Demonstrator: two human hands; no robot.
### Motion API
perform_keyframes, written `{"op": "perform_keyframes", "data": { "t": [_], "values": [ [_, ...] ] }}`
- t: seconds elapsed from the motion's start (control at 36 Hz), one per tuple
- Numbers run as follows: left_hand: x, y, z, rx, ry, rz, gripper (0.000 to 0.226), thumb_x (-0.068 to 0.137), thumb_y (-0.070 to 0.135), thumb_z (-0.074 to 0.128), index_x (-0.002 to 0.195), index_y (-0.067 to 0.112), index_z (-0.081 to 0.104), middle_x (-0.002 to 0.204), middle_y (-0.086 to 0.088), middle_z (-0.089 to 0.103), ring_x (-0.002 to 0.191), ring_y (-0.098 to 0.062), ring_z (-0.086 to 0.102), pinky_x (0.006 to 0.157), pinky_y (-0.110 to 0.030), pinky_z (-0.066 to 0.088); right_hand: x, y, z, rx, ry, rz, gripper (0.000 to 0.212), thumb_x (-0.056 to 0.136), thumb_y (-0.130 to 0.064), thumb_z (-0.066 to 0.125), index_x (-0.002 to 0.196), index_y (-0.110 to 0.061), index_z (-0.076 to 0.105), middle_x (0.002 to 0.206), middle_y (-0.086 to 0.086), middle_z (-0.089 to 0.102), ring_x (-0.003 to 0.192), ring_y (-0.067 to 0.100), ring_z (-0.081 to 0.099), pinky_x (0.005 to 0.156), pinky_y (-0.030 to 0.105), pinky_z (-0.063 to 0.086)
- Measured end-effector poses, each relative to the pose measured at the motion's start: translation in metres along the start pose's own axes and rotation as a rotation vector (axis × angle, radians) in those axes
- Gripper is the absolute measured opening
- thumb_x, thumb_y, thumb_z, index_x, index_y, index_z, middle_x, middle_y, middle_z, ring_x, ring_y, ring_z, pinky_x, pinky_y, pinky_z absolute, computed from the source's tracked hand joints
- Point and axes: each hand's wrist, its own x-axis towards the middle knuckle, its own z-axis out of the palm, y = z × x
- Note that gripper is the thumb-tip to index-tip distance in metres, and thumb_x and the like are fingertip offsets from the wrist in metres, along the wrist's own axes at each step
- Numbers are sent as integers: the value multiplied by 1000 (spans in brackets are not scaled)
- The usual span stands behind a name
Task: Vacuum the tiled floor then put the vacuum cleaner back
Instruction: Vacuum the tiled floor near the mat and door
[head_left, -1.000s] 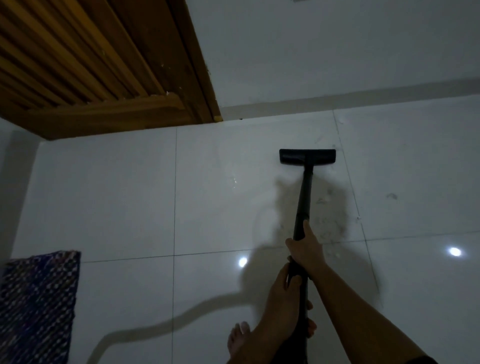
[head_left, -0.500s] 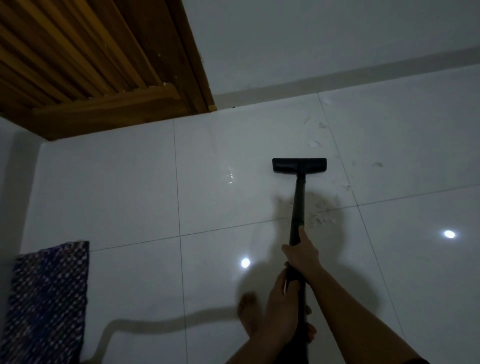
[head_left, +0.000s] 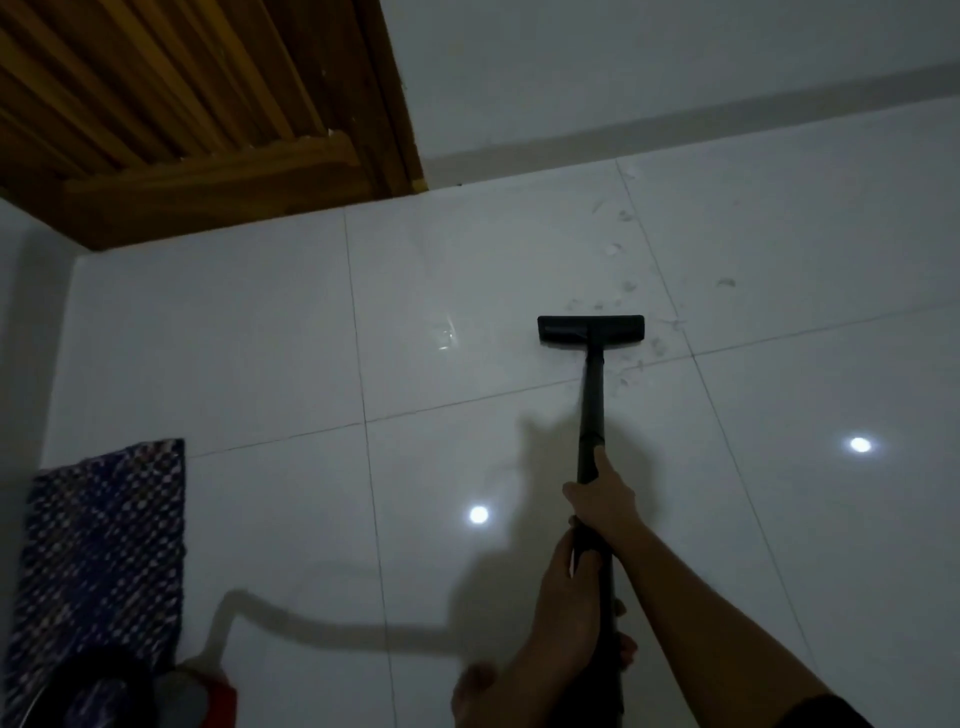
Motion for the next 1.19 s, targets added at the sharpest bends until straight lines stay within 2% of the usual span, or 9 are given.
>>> {"op": "perform_keyframes", "data": {
  "t": [0.19, 0.31, 0.42, 0.56, 0.69, 0.86, 0.97, 1.11, 1.19],
  "values": [
    [-35, -36, -25, 30, -20, -14, 38, 102, 20, 33, 140, 19, 42, 72, -5, 59, 43, -9, 53, 40, -19, 43, -37, 30, 33, 58, 10, 37, 79, 92, -9, 54, 155, -24, 8, 103, 12, 53, 54, 17, 56, 45, 19, 44],
    [-55, -57, -32, 21, -28, -59, 39, 102, 21, 34, 140, 21, 41, 72, -9, 55, 43, -11, 52, 35, -19, 42, -57, 52, 47, 40, 15, 35, 78, 93, -11, 53, 155, -23, 7, 104, 12, 53, 53, 13, 55, 38, 13, 39],
    [-74, -80, -34, 12, -39, -95, 39, 102, 26, 33, 141, 28, 39, 71, -11, 52, 42, -16, 50, 34, -20, 42, -75, 75, 56, 55, 14, 54, 78, 93, -11, 52, 155, -23, 7, 111, 16, 56, 54, 13, 55, 40, 14, 40],
    [-91, -105, -36, 8, -32, -129, 38, 101, 31, 35, 139, 32, 40, 70, -13, 52, 36, -18, 48, 34, -20, 42, -92, 101, 67, 56, 16, 75, 78, 93, -11, 53, 155, -23, 8, 106, 13, 54, 54, 13, 55, 39, 15, 40],
    [-109, -128, -39, -7, -35, -134, 33, 102, 31, 34, 134, 36, 41, 71, -12, 51, 39, -18, 48, 35, -20, 44, -106, 126, 79, 58, 14, 75, 78, 93, -12, 54, 155, -23, 8, 120, 19, 57, 58, 17, 58, 54, 24, 50],
    [-116, -155, -39, 102, -1, -78, 39, 101, 20, 36, 139, 17, 44, 76, -2, 57, 45, -8, 55, 39, -20, 44, -125, 147, 87, 54, 7, 77, 78, 92, -12, 52, 155, -22, 7, 121, 18, 58, 57, 11, 54, 45, 17, 39],
    [-123, -159, -39, 82, -1, -105, 34, 101, 21, 36, 134, 22, 47, 72, -6, 55, 45, -10, 53, 34, -19, 42, -129, 154, 91, 50, -2, 90, 78, 93, -12, 53, 155, -21, 7, 117, 15, 57, 57, 10, 53, 44, 17, 38],
    [-117, -159, -43, 122, 20, -93, 38, 101, 19, 36, 138, 19, 44, 70, -1, 57, 40, -4, 54, 38, -18, 42, -124, 154, 94, 31, -10, 84, 77, 93, -13, 52, 155, -21, 6, 127, 18, 55, 59, 9, 51, 46, 16, 37],
    [-113, -153, -44, 75, -4, -115, 38, 101, 21, 34, 138, 24, 44, 72, -6, 55, 46, -10, 54, 37, -21, 43, -117, 148, 94, 30, -11, 76, 77, 93, -14, 53, 155, -21, 7, 128, 19, 54, 60, 10, 51, 47, 17, 38]
  ]
}}
